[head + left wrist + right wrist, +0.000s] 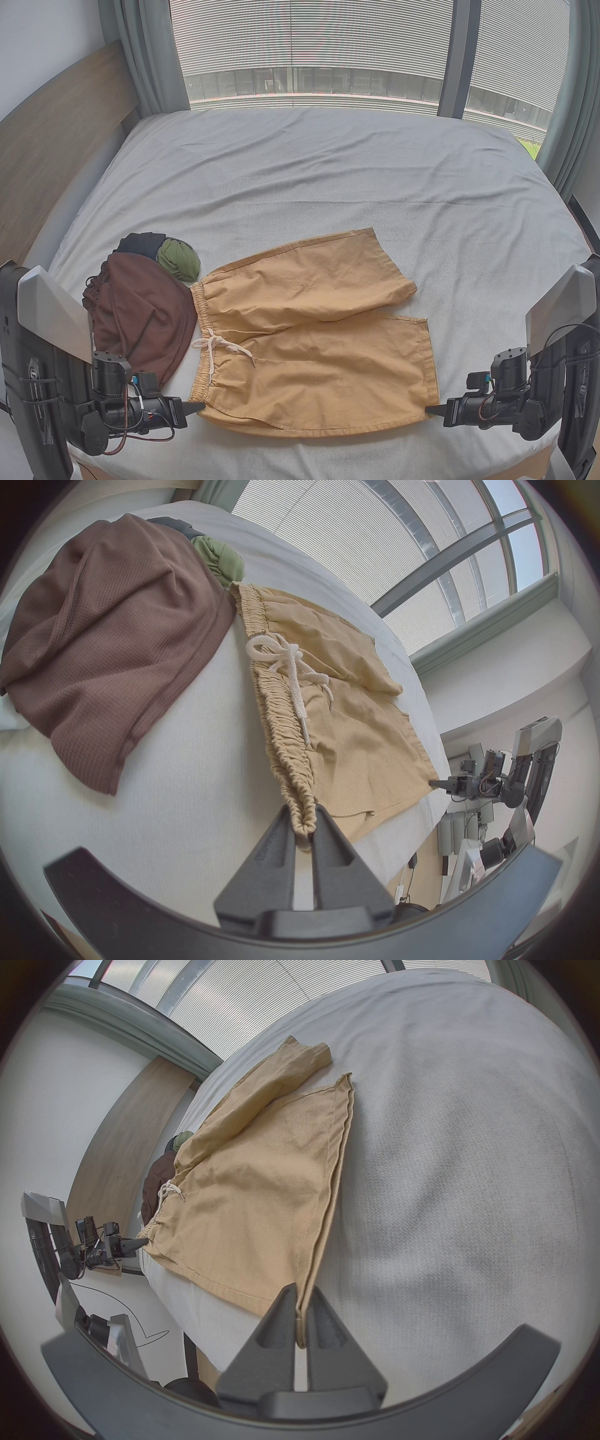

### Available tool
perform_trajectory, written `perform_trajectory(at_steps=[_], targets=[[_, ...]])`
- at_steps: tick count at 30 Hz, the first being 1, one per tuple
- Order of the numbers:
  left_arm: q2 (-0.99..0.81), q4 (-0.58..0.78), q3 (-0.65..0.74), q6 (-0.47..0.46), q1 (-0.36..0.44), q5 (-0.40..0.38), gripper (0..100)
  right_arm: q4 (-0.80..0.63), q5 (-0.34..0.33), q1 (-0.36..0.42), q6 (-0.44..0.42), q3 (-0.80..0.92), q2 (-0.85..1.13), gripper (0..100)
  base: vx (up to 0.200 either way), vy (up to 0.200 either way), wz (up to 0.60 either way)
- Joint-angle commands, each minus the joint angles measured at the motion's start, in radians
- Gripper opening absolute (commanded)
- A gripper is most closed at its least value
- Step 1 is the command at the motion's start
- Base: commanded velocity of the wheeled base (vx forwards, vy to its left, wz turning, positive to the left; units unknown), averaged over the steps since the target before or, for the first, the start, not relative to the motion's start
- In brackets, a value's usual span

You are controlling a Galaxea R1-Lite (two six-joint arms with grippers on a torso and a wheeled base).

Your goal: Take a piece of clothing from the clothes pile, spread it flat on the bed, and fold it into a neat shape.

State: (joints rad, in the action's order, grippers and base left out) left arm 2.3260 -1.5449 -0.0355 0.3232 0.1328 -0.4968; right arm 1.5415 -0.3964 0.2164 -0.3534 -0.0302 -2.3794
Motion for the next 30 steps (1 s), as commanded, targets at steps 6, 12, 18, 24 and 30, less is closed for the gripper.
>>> perform_trajectory(at_steps=[6, 12, 18, 24, 30], targets=[[-0.010, 0.002, 0.036, -0.012, 0.036, 0.000, 0, -0.004, -0.002, -0.003, 0.007, 0.030, 0.062, 0, 0.000, 0.000, 0.00], [0.000, 0.002, 0.036, -0.013, 0.034, 0.000, 0, -0.003, -0.002, -0.003, 0.007, 0.030, 0.054, 0, 0.000, 0.000, 0.00], [-0.045, -0.001, 0.034, -0.007, 0.033, -0.011, 0, 0.002, -0.002, -0.012, 0.004, 0.030, 0.089, 0, 0.000, 0.000, 0.00], [-0.092, -0.001, 0.009, 0.007, 0.019, -0.054, 0, 0.002, -0.004, -0.018, -0.002, 0.000, 0.175, 0, 0.000, 0.000, 0.00], [-0.100, -0.001, -0.030, 0.008, 0.018, -0.049, 0, -0.001, -0.002, -0.023, -0.013, -0.068, 0.250, 0, 0.000, 0.000, 0.00]])
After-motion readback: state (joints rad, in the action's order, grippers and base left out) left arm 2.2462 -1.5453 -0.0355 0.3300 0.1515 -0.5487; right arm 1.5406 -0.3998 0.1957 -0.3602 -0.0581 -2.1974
